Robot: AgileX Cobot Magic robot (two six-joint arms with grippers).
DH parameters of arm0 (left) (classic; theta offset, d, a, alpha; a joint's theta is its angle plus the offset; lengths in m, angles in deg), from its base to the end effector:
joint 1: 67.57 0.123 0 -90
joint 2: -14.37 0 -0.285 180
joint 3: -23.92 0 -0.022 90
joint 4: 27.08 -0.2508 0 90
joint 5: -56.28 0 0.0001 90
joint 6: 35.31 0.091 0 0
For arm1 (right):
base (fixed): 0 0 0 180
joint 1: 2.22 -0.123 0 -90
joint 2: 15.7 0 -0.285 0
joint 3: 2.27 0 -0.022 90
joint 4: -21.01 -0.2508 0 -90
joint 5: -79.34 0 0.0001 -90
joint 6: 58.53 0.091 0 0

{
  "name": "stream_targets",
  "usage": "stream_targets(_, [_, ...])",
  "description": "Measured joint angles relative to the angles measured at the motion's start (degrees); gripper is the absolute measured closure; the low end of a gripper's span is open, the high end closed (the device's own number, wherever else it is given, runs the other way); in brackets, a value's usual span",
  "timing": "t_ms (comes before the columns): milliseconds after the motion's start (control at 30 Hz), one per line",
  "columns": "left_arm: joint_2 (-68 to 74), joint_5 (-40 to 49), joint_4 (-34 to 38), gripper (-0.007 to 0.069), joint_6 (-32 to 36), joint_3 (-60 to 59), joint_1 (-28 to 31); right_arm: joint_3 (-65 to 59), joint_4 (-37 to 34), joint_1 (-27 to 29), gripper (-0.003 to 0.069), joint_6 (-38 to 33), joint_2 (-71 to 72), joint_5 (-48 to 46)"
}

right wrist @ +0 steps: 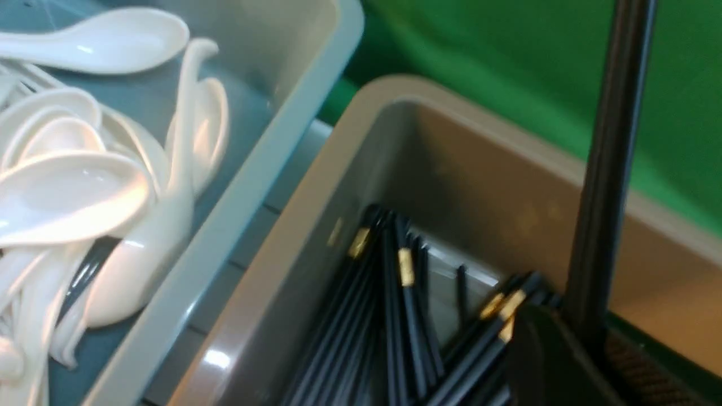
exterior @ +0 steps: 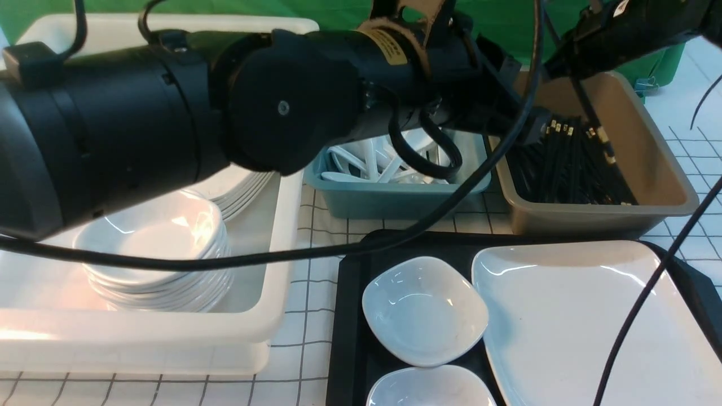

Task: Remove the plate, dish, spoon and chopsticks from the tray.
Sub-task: Use the right arm to put the chopsticks into the small storage box on the right, then use the left arm to grab a small plate from the dinner plate

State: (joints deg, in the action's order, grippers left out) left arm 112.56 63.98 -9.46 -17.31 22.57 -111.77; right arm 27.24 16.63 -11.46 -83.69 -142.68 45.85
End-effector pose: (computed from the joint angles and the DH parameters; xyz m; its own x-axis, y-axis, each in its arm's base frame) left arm 0.2688 -0.2666 0.3587 -0.2015 0.2088 -0.9570 0.7263 0.6874 -0.0029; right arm 0.4846 0.0827 0.2803 -0.5307 -0.4574 -0.7135 -0.4153 0.8742 -0.2515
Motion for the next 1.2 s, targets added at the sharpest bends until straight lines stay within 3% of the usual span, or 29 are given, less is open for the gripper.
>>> stream_targets(67, [0.00, 2.07, -1.22, 0.0627, 0.00, 0.00, 0.00, 0.00, 0.74, 0.00, 0.0540, 1.08, -0.63, -0.03])
stream_targets(233, [0.00, 9.98, -3.33, 0.0627, -2.86, 0.26, 1.50, 0.15, 4.38, 0.05, 0.0312, 6.66, -0.77, -2.16])
stream_targets(333, [0.00, 17.58, -3.77, 0.0627, -5.13, 1.49, 2.75, 0.83, 6.10, 0.06, 0.0263, 8.80, -0.40, -6.96])
stream_targets(400, [0.00, 29.80, -4.47, 0.0627, -7.61, 4.12, 3.97, 1.25, 6.84, 0.11, 0.0328, 10.15, 1.31, -16.11])
stream_targets(533, [0.00, 44.18, -5.17, 0.0627, -9.11, 6.75, 4.31, 1.32, 5.49, 0.11, 0.0578, 8.77, 7.37, -29.34])
stream_targets(600, [0.09, 47.69, -5.28, 0.0627, -8.90, 6.94, 4.09, 1.29, 3.35, 0.11, 0.0623, 8.25, 10.51, -33.06])
stream_targets(767, [3.19, 54.68, -5.28, 0.0625, -5.89, 7.23, 3.45, -5.80, -9.82, -0.19, 0.0650, 3.94, 23.78, -35.30])
stream_targets(933, [8.91, 58.66, -4.27, 0.0585, -4.90, 7.23, 3.45, -19.38, -13.21, -1.67, 0.0651, 1.96, 37.16, -34.68])
stream_targets(1200, [16.23, 57.65, -4.18, 0.0358, 4.34, 7.23, 2.13, -40.50, -13.44, -2.04, 0.0651, -0.38, 53.71, -28.81])
